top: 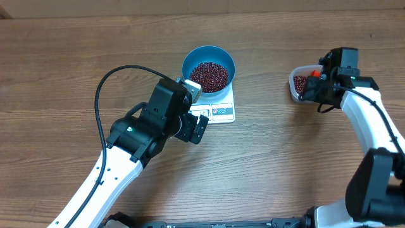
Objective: Scoop item into bowl and weigh 150g on scale
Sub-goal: 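Lower the red scoop into the tub beans and drag to refill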
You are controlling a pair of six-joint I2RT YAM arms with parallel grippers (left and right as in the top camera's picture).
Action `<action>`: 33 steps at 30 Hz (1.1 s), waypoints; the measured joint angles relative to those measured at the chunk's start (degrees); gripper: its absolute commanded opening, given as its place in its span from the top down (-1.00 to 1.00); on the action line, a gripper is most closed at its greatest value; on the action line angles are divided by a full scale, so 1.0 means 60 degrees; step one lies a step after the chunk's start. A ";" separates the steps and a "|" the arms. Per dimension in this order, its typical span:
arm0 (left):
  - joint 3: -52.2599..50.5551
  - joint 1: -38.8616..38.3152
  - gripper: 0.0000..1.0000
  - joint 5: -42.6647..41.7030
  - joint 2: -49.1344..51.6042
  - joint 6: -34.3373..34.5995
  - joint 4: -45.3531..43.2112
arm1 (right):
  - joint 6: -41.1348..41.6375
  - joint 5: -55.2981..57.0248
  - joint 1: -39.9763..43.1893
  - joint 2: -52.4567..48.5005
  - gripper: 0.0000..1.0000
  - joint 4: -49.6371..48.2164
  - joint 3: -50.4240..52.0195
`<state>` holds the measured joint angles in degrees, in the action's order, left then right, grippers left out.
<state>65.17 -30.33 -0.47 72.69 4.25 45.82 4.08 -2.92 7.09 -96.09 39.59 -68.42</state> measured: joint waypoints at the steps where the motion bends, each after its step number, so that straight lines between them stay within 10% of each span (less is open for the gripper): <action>1: 0.0000 0.0000 -0.99 0.0000 0.0000 0.0000 0.0004 | 0.0029 -0.0091 0.0000 0.0149 0.93 -0.0007 0.0000; 21: 0.0000 0.0000 -0.99 0.0000 0.0000 0.0000 0.0000 | -0.0138 -0.3337 0.0608 0.1089 0.93 -0.0051 -0.0004; 33: 0.0000 -0.0004 -0.99 0.0000 0.0000 0.0000 0.0000 | -0.3034 -0.5268 0.0710 0.1089 0.92 0.0018 -0.0004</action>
<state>65.17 -30.35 -0.47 72.69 4.25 45.82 -14.13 -34.52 11.35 -89.56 39.70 -68.45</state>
